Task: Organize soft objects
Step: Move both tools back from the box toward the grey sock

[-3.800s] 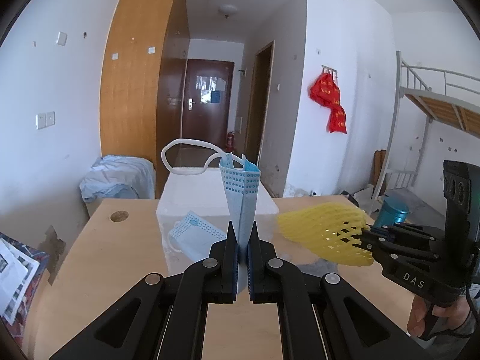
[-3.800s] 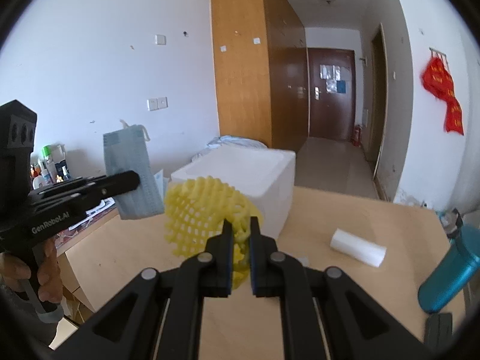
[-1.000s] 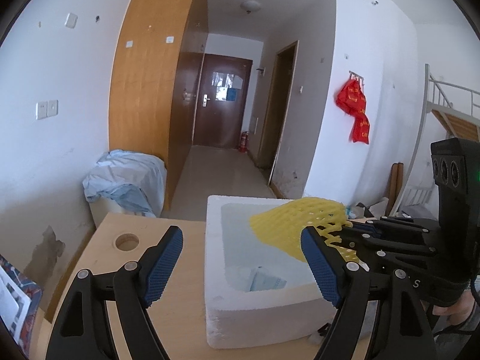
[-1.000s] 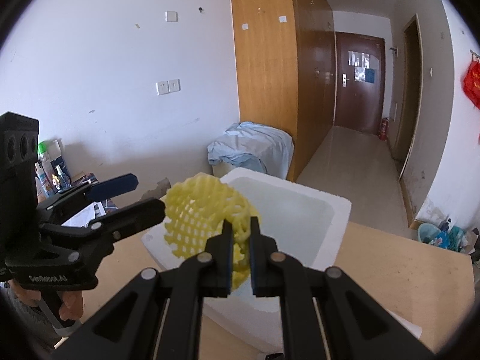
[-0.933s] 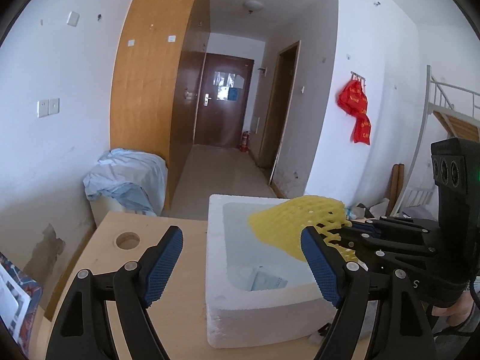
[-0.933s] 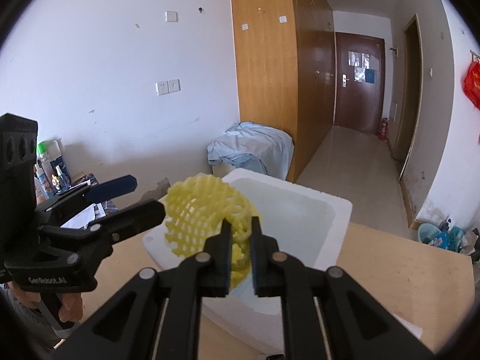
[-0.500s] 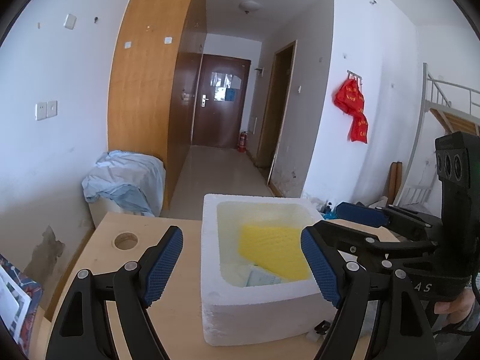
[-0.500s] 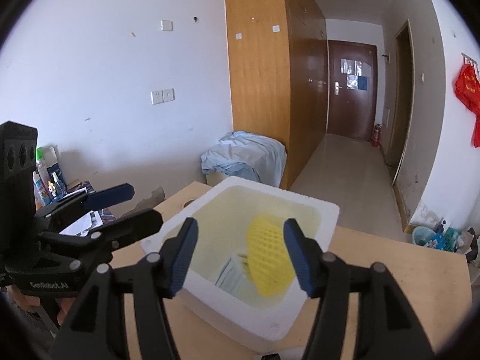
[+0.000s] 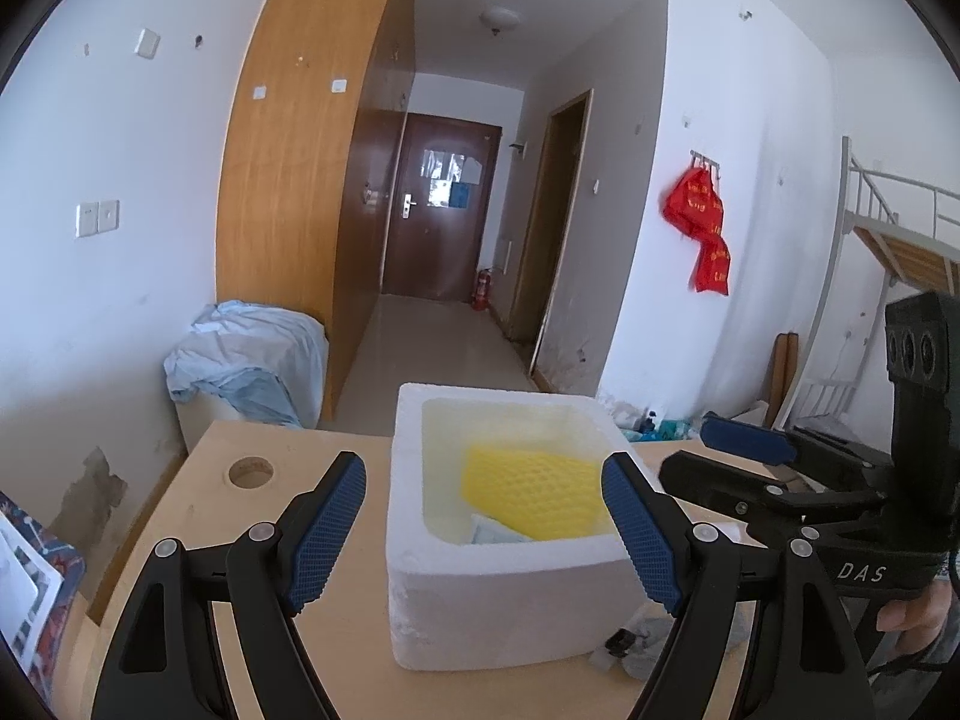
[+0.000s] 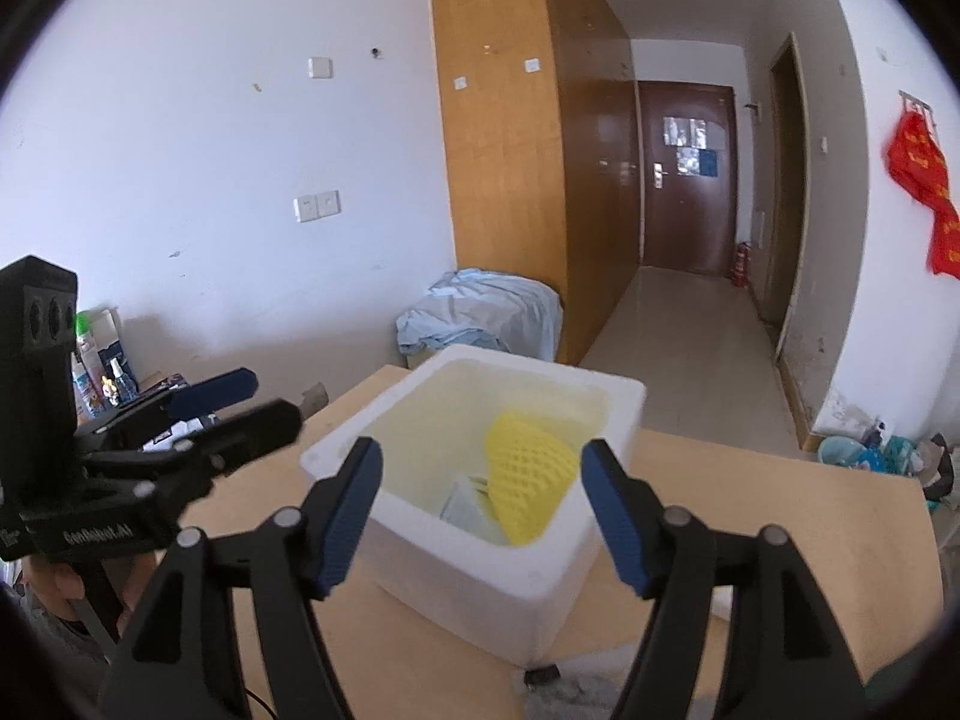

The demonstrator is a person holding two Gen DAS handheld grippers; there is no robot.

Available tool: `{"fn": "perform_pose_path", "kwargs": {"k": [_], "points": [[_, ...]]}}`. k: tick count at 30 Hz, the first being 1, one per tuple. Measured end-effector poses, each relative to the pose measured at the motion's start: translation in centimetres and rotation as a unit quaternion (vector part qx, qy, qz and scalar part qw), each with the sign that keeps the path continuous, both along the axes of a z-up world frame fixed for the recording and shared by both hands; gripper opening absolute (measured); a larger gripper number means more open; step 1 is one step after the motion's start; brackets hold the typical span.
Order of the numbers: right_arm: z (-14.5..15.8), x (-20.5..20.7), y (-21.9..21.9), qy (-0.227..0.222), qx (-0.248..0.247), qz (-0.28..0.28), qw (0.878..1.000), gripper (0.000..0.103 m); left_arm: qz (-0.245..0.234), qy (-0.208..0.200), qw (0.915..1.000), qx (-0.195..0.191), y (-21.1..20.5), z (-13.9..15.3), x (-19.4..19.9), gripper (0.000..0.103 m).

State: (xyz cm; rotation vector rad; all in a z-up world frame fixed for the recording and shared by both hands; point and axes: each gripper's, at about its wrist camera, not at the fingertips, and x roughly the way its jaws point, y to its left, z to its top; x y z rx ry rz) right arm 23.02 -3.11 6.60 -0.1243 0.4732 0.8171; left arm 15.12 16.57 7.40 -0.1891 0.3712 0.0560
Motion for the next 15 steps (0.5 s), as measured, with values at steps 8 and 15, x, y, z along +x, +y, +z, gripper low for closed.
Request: {"fn": "perform_pose_path", "kwargs": {"k": [8,15], "points": [[-1.2,-2.3,-3.3,0.013,-0.001,-0.022,1.0,0.073,-0.031,0.001,0.9994,-0.016,-2.8,-0.8,-2.7,0.082],[-2.3,-5.0,-6.1,0.006,-0.011,-0.045,0.999,0.073,-0.058,0.01,0.998,-0.024,-6.0,-1.6,-4.5,0.082]]}}
